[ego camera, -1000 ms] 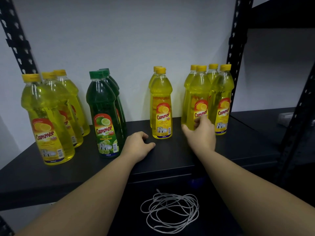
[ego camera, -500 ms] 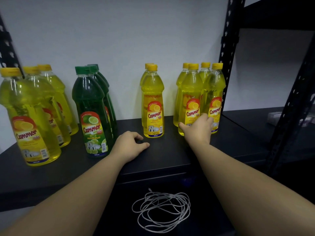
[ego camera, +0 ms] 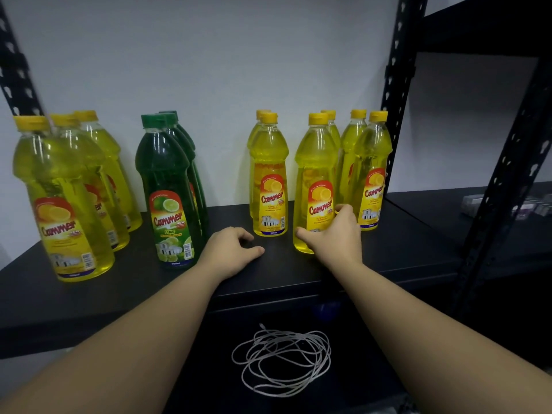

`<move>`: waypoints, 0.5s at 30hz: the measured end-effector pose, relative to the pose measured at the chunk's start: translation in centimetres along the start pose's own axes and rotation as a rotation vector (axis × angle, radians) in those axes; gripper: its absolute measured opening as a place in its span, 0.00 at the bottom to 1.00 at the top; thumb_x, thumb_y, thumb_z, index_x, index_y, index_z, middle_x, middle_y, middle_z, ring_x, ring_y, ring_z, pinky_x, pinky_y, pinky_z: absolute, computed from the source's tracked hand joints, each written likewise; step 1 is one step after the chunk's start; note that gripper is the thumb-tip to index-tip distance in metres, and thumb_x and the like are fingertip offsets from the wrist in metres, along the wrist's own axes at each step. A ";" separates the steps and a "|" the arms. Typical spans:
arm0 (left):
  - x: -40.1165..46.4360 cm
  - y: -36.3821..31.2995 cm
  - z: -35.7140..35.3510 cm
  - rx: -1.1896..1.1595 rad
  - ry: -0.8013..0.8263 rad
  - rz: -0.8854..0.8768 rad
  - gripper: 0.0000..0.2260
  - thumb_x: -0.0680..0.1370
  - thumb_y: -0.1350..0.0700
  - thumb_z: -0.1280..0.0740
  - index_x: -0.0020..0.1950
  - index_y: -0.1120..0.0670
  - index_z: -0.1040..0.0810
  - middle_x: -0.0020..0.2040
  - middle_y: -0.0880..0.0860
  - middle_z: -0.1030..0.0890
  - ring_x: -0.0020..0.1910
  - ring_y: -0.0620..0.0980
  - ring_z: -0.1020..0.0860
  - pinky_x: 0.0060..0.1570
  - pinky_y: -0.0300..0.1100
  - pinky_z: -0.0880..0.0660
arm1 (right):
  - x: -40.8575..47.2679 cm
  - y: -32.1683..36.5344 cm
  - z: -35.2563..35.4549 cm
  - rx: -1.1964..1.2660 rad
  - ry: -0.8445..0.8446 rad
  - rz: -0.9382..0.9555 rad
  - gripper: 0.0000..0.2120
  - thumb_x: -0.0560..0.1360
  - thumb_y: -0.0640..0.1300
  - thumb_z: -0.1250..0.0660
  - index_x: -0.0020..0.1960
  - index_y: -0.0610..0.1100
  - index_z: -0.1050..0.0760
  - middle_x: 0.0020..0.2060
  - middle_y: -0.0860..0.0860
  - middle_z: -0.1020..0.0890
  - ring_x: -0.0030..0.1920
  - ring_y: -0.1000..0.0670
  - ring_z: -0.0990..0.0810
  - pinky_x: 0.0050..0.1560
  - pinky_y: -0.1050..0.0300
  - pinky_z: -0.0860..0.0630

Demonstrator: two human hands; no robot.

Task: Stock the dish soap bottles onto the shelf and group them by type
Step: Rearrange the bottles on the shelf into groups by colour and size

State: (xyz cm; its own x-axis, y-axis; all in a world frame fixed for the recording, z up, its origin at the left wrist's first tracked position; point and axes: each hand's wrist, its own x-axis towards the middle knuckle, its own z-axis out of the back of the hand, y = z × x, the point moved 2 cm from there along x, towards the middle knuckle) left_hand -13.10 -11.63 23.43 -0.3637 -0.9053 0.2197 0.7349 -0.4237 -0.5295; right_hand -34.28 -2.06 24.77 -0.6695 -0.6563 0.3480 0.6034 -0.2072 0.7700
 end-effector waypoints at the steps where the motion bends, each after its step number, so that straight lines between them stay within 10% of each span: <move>1: -0.2 -0.1 0.1 0.009 0.007 -0.007 0.22 0.75 0.41 0.25 0.64 0.49 0.17 0.63 0.48 0.19 0.62 0.49 0.22 0.60 0.44 0.25 | -0.2 0.2 -0.2 -0.012 0.019 0.009 0.52 0.63 0.63 0.18 0.77 0.44 0.38 0.69 0.46 0.28 0.70 0.43 0.28 0.67 0.43 0.23; 15: -3.4 0.8 1.3 0.272 0.306 -0.142 0.37 0.81 0.32 0.43 0.84 0.50 0.43 0.85 0.50 0.44 0.83 0.48 0.46 0.81 0.47 0.48 | -2.4 3.1 -1.9 0.029 0.203 0.029 0.47 0.60 0.63 0.15 0.70 0.47 0.33 0.65 0.47 0.22 0.64 0.45 0.22 0.58 0.49 0.21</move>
State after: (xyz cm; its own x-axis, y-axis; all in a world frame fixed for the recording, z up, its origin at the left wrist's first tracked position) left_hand -10.54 -8.93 23.36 -0.5951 -0.8037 -0.0004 0.7745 -0.5733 -0.2674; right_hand -29.96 -2.50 25.24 -0.5494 -0.7950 0.2572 0.6060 -0.1672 0.7777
